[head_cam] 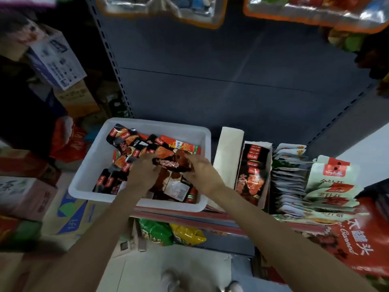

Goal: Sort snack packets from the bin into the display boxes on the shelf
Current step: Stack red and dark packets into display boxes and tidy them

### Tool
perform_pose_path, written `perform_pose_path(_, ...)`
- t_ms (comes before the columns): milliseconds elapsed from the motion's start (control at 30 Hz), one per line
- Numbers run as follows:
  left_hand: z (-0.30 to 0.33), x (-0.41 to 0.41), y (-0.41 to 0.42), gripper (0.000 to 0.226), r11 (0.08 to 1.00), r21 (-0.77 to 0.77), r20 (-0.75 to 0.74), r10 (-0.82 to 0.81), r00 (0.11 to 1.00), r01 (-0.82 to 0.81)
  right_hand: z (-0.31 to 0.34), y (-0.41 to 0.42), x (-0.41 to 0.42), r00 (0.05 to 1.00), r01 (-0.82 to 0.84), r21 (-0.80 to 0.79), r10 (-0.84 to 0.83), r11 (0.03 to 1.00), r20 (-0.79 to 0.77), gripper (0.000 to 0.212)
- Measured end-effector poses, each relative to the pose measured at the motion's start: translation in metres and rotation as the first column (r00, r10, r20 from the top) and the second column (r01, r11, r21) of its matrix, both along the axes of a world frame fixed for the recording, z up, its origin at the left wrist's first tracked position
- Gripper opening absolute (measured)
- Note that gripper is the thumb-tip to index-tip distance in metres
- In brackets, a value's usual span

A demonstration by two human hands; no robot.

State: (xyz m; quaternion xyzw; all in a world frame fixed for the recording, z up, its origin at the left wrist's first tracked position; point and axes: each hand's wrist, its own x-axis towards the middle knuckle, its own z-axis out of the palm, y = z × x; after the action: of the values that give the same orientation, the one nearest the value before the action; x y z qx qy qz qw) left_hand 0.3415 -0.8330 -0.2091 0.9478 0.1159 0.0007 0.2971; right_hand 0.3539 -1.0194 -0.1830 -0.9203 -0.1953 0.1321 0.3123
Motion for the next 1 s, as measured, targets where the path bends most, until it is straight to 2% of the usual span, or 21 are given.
perform_pose_path(133, -0.017, -0.006, 0.048, 0.071, 0.991, 0.13, -0.26, 0.024, 0.965, 0.01, -0.017, 0.045, 0.003, 0.988, -0.121, -0.125, 0.108, 0.985, -0.11, 0.061)
perform_pose_path(233, -0.022, -0.008, 0.061, 0.085, 0.986, 0.154, -0.355, -0.007, 0.935, 0.066, -0.028, 0.07, 0.005, 0.975, -0.177, -0.223, 0.14, 0.959, -0.17, 0.055)
perform_pose_path(300, -0.023, -0.009, 0.064, 0.081, 0.984, 0.161, -0.328, -0.014, 0.945, 0.071, -0.035, 0.08, 0.003, 0.979, -0.181, -0.31, 0.142, 0.933, -0.145, 0.049)
perform_pose_path(400, -0.021, -0.012, 0.064, 0.069, 0.987, 0.157, -0.209, 0.05, 0.977, -0.017, -0.042, 0.086, -0.003, 0.993, -0.112, -0.381, 0.118, 0.918, -0.008, 0.047)
perform_pose_path(433, -0.019, -0.014, 0.064, 0.064, 0.991, 0.121, -0.141, 0.08, 0.987, -0.063, -0.044, 0.086, -0.005, 0.991, -0.102, -0.398, 0.126, 0.912, 0.035, 0.052)
perform_pose_path(500, -0.01, -0.016, 0.064, 0.053, 0.986, -0.062, -0.014, 0.157, 0.987, -0.158, -0.046, 0.086, -0.005, 0.988, -0.086, -0.4, 0.129, 0.912, 0.082, 0.065)
perform_pose_path(567, -0.005, -0.015, 0.069, 0.041, 0.953, -0.224, -0.005, 0.21, 0.978, -0.206, -0.046, 0.086, -0.004, 0.99, -0.052, -0.358, 0.096, 0.932, 0.105, 0.075)
perform_pose_path(633, 0.002, -0.015, 0.071, 0.021, 0.957, -0.243, -0.013, 0.16, 0.987, -0.158, -0.042, 0.083, 0.0, 0.992, -0.018, -0.297, 0.053, 0.955, 0.111, 0.073)
perform_pose_path(700, 0.005, -0.015, 0.069, 0.023, 0.953, -0.286, -0.022, 0.102, 0.995, -0.104, -0.033, 0.076, 0.005, 0.995, -0.006, -0.224, 0.028, 0.975, 0.094, 0.055)
perform_pose_path(800, 0.017, -0.013, 0.058, 0.017, 0.899, -0.436, -0.019, 0.034, 0.999, -0.039, -0.015, 0.058, 0.009, 0.998, 0.049, 0.012, -0.048, 0.999, -0.04, 0.018)
perform_pose_path(867, 0.027, -0.01, 0.045, 0.018, 0.84, -0.543, 0.021, 0.009, 1.0, 0.004, -0.005, 0.04, 0.009, 0.989, 0.126, 0.166, -0.11, 0.978, -0.099, 0.007)
perform_pose_path(933, 0.038, -0.004, 0.026, 0.009, 0.768, -0.64, 0.015, -0.007, 1.0, 0.015, 0.005, 0.017, 0.008, 0.982, 0.182, 0.229, -0.167, 0.956, -0.084, 0.004)
perform_pose_path(1000, 0.045, 0.003, 0.004, 0.013, 0.789, -0.605, 0.025, -0.112, 0.993, 0.104, 0.011, -0.01, 0.006, 0.972, 0.235, 0.232, -0.231, 0.944, -0.047, 0.009)
